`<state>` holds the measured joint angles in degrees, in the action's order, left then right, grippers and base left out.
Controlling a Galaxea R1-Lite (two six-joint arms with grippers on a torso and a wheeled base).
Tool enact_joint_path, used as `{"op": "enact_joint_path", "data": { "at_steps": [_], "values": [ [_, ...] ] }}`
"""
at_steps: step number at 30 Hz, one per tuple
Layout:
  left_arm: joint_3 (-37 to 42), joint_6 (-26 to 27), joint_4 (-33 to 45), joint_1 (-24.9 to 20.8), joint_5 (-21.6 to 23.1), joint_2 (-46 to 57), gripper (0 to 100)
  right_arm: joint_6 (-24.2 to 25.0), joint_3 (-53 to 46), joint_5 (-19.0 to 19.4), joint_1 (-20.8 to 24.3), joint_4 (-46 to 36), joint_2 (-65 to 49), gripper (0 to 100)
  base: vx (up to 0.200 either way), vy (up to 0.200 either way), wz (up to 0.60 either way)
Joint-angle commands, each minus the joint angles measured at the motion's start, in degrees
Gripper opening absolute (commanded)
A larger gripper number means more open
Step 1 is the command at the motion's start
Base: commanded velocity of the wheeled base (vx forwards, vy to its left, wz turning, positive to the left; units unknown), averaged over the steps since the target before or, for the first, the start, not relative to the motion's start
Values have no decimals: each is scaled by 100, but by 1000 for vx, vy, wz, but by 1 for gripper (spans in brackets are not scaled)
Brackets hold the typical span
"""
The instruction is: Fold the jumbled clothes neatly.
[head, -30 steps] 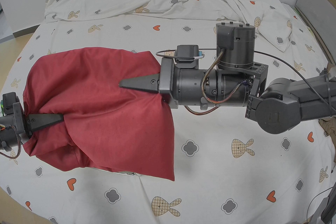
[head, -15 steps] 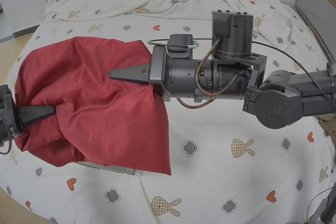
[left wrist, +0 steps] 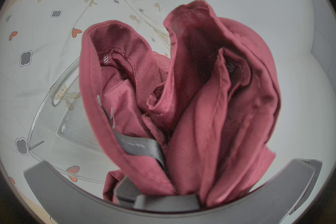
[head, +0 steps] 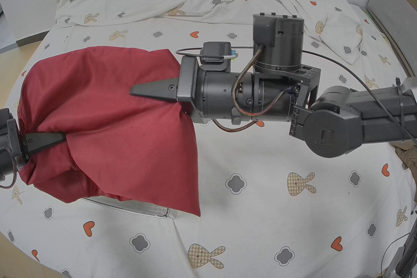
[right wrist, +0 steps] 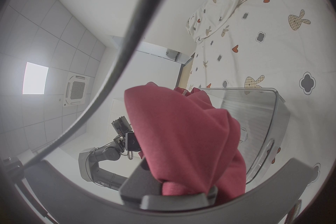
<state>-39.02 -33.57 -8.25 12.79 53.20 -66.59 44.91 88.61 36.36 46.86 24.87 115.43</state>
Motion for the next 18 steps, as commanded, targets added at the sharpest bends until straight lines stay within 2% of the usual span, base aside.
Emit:
{"op": "enact_joint_path", "data": {
  "at_steps": [1, 11, 18],
  "values": [
    [17, 123, -10, 215, -3, -364, 0, 0, 95, 2, -81, 9, 164, 0, 0, 0, 0],
    [61, 237, -18, 215, -3, -549, 0, 0, 262, 2, -1, 9, 498, 0, 0, 0, 0],
    [44, 431, -62, 259, -11, -1041, 0, -9, 288, 2, 25, 9, 700, 0, 0, 0, 0]
  ]
}}
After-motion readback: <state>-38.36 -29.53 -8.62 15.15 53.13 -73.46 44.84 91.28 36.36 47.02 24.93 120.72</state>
